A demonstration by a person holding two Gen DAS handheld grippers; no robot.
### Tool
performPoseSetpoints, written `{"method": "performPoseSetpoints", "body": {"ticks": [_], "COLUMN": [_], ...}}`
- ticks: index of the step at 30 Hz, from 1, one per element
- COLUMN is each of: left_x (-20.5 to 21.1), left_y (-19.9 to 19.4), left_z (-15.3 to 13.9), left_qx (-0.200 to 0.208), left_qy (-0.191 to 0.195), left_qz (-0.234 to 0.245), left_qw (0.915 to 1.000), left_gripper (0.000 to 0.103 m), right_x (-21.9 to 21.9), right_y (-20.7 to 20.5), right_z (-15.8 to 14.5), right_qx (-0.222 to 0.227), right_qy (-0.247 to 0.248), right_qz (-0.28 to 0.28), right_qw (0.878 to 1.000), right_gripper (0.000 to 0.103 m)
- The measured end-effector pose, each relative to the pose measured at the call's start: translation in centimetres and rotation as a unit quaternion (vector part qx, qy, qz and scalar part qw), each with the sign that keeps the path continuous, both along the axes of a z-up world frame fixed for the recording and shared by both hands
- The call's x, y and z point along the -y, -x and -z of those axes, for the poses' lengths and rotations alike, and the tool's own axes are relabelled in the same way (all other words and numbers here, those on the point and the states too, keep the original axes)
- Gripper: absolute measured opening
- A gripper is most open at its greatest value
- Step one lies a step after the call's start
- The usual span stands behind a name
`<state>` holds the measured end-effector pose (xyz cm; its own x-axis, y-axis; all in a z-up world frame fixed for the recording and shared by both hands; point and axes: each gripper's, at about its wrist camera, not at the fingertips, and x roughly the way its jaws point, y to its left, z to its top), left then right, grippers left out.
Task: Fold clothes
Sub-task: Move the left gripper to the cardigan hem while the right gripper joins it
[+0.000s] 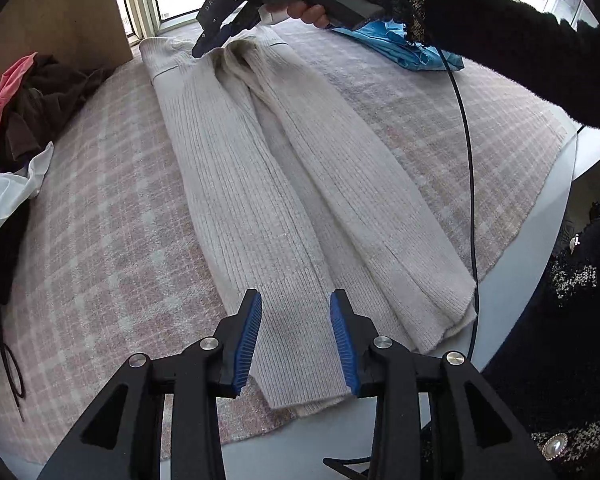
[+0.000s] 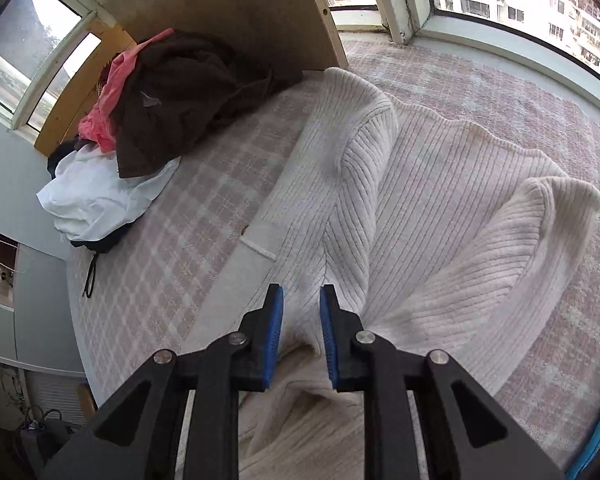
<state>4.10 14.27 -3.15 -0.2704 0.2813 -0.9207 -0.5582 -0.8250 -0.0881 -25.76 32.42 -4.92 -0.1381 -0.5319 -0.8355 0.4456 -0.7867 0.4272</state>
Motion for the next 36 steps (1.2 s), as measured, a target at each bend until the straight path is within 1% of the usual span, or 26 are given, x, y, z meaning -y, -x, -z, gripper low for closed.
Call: {"method": "performPoseSetpoints", "body": {"ticks": [1,2,3,4,5,7,10,12,14,16,17,19,20,21,22,23,24,25,27,30,33,36], "left_x": [-0.3,-1.1,-1.7,-1.8,-1.7,-1.0,0.2,0.0,0.3,-0.4,-0.6,-1.2,-1.9,-1.5,-0.8,-0.2,0.2,0.7,2.0,3.7,4.2,3.8], "left_y": [-0.1,-0.7,-1.2,-1.4,-1.6,-1.7,-1.5,-1.2,-0.8,0.4,1.2,2.7,3.5,3.8,4.1,4.3,4.5,4.5,4.0,3.4,3.0,2.8], "left_z": [0.9,1.5,1.8,1.4,1.0,-0.2,-2.1,-2.5,-3.2,-3.2,-3.3,-3.4,-2.9,-3.0,-2.9,-2.7,-2.1,-1.4,-0.3,1.5,3.0,3.4], "left_qx": [0.013,0.000,-0.010,-0.007,-0.004,-0.001,-0.006,-0.014,-0.021,-0.028,-0.030,-0.033,-0.039,-0.043,-0.040,-0.036,-0.029,-0.020,0.003,0.038,0.072,0.082], "left_qy": [0.002,0.005,0.009,0.014,0.017,0.006,-0.010,-0.020,-0.024,-0.030,-0.036,-0.047,-0.048,-0.046,-0.045,-0.044,-0.047,-0.050,-0.055,-0.064,-0.079,-0.101], "left_qz": [0.011,0.024,0.036,0.043,0.047,0.042,0.040,0.055,0.075,0.101,0.109,0.125,0.129,0.131,0.130,0.129,0.127,0.125,0.121,0.112,0.109,0.119], "left_qw": [0.9999,0.9997,0.9993,0.9990,0.9987,0.9991,0.9991,0.9982,0.9967,0.9941,0.9929,0.9904,0.9897,0.9894,0.9897,0.9900,0.9904,0.9907,0.9912,0.9909,0.9883,0.9844], "left_gripper": [0.034,0.035,0.042,0.045,0.043,0.043,0.043,0.043,0.043,0.043,0.043,0.043,0.043,0.043,0.043,0.043,0.044,0.044,0.044,0.045,0.045,0.045], "right_x": [-0.4,-0.7,-1.3,-1.9,-2.5,-3.3,-4.4,-4.0,-2.9,-1.5,-0.9,-0.1,-0.5,-1.1,-1.7,-2.4,-3.0,-3.5,-4.2,-4.0,-3.2,-2.5], "right_y": [-1.0,-2.1,-3.5,-5.5,-7.7,-12.4,-19.0,-22.4,-24.7,-26.3,-26.9,-27.6,-28.1,-28.7,-29.3,-30.1,-30.9,-31.6,-33.1,-34.3,-34.7,-35.0], "right_z": [-0.8,-1.5,-2.1,-2.4,-2.4,-1.9,-0.1,1.2,2.6,3.8,3.6,2.8,2.3,1.9,1.7,1.7,1.7,1.9,2.7,3.4,3.8,4.1], "right_qx": [-0.005,-0.009,-0.011,-0.010,-0.006,0.006,0.024,0.032,0.032,0.035,0.026,0.020,0.017,0.017,0.017,0.016,0.016,0.019,0.033,0.043,0.051,0.059], "right_qy": [0.008,0.016,0.026,0.036,0.044,0.050,0.045,0.042,0.037,0.021,0.020,-0.001,-0.004,-0.003,-0.006,-0.014,-0.022,-0.023,-0.012,0.001,0.018,0.027], "right_qz": [-0.001,-0.002,-0.002,0.003,0.009,0.021,0.067,0.094,0.112,0.139,0.143,0.139,0.153,0.171,0.191,0.215,0.239,0.259,0.292,0.317,0.320,0.318], "right_qw": [1.000,1.000,1.000,0.999,0.999,0.999,0.996,0.994,0.992,0.990,0.989,0.990,0.988,0.985,0.981,0.976,0.971,0.965,0.956,0.948,0.946,0.946], "right_gripper": [0.020,0.020,0.020,0.020,0.020,0.020,0.020,0.020,0.020,0.020,0.023,0.023,0.023,0.023,0.024,0.029,0.035,0.037,0.039,0.039,0.039,0.039]}}
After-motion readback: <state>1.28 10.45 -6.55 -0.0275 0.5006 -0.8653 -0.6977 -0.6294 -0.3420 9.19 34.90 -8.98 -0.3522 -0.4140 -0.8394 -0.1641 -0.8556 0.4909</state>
